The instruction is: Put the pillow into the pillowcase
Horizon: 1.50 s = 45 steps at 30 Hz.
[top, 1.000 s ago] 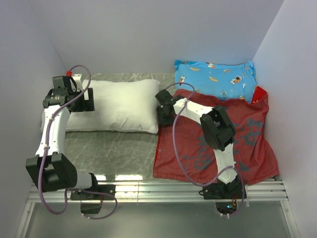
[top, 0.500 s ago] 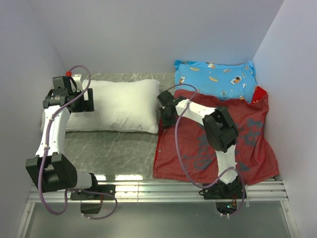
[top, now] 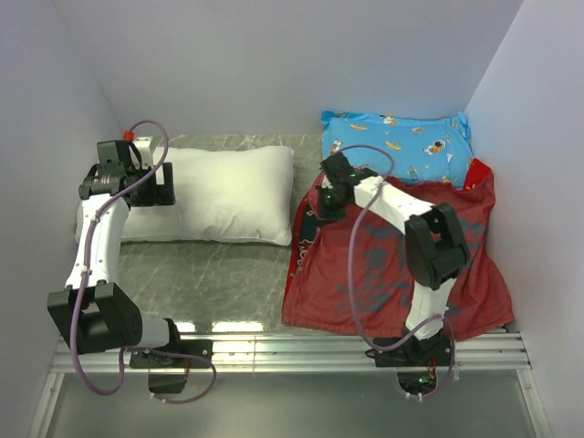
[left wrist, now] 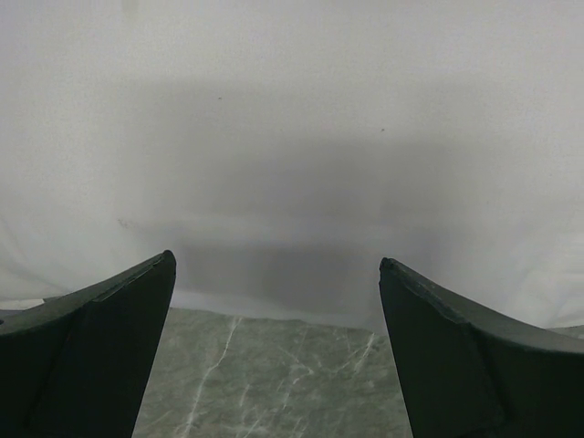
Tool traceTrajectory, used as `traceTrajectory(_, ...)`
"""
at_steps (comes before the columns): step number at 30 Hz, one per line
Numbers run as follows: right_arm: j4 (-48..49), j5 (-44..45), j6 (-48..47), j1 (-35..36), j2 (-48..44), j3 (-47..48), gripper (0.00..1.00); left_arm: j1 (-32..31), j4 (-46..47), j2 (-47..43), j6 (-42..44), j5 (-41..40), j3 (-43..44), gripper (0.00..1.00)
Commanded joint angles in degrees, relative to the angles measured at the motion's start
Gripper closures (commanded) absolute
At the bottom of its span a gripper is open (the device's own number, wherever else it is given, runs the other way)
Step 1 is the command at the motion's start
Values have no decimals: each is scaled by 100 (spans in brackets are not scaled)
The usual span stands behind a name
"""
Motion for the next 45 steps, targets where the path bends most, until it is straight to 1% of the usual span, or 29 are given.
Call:
traceTrajectory(1,-202,-305,-572,-471,-768,-399,100,-2,166,-136,181,246,56,1)
traceTrajectory(5,-246,-7,-995,-867,-1078,-1163,100,-2,140,-13,225,247,144,1)
traceTrajectory(9,-80,108,-1083,-1043,-1078,-1516,100,-11,184,57,234,290,179,1)
traceTrajectory(13,210,56,-961,-1087,-955,-1613,100,-2,149,171,243,404,275,1)
traceTrajectory(14,237,12,-952,-1113,-868,-1570,96,-2,149,180,260,422,284,1)
traceTrajectory(15,263,-41,-925,-1105,-823,-1552,89,-2,149,189,269,448,293,1)
traceTrajectory(16,315,-146,-899,-1114,-771,-1525,84,-2,140,181,295,466,310,1)
traceTrajectory(17,333,-208,-873,-1122,-727,-1473,72,-2,149,180,313,475,311,1)
traceTrajectory(19,360,-331,-803,-1131,-639,-1420,63,-11,105,215,331,528,372,1)
traceTrajectory(20,369,-418,-785,-1140,-621,-1385,54,-11,70,207,357,545,390,1)
traceTrajectory(23,378,-419,-732,-1140,-498,-1306,48,-2,87,189,383,598,399,1)
traceTrajectory(25,325,-375,-671,-1140,-332,-1244,48,-2,105,189,383,624,390,1)
traceTrajectory(28,255,-366,-644,-1149,-208,-1156,50,-2,96,189,401,677,433,1)
traceTrajectory(29,185,-401,-661,-1140,-173,-1139,53,-2,96,181,444,790,442,1)
traceTrajectory(31,167,-681,-749,-1140,-199,-1165,55,-2,157,128,576,993,460,1)
traceTrajectory(33,123,-1024,-916,-1140,-287,-1200,65,-20,132,119,1023,1484,539,1)
traceTrajectory(34,62,-1400,-1064,-1166,-322,-1191,75,-81,-147,206,1260,1712,757,1)
traceTrajectory(35,61,-1534,-1118,-1193,-418,-1183,96,-160,-341,285,1967,2123,916,1)
traceTrajectory(36,44,-1622,-1162,-1219,-471,-1174,100,-404,-526,364,2331,2206,1213,1)
traceTrajectory(37,-43,-1658,-1215,-1228,-515,-1095,100,-563,-728,539,2674,2233,1355,1)
traceTrajectory(38,-123,-1728,-1267,-1271,-533,-1034,100,-730,-887,619,3225,2198,1461,1)
traceTrajectory(39,-210,-1772,-1311,-1298,-568,-981,100,-906,-862,681,3431,2024,1593,1)
traceTrajectory(40,-316,-1816,-1355,-1324,-603,-937,100,-1247,-836,829,3625,1961,1637,1)
traceTrajectory(41,-343,-1965,-1391,-1403,-655,-928,100,-1381,-679,909,3914,1908,1673,1)
traceTrajectory(42,-343,-2001,-1417,-1430,-778,-928,100,-1556,-590,997,4012,1969,1777,1)
traceTrajectory(44,-404,-2097,-1522,-1483,-875,-936,100,-1611,-606,1392,4293,2292,1997,1)
traceTrajectory(45,-439,-2150,-1575,-1500,-902,-919,100,-1637,-694,1559,4425,2555,2294,1)
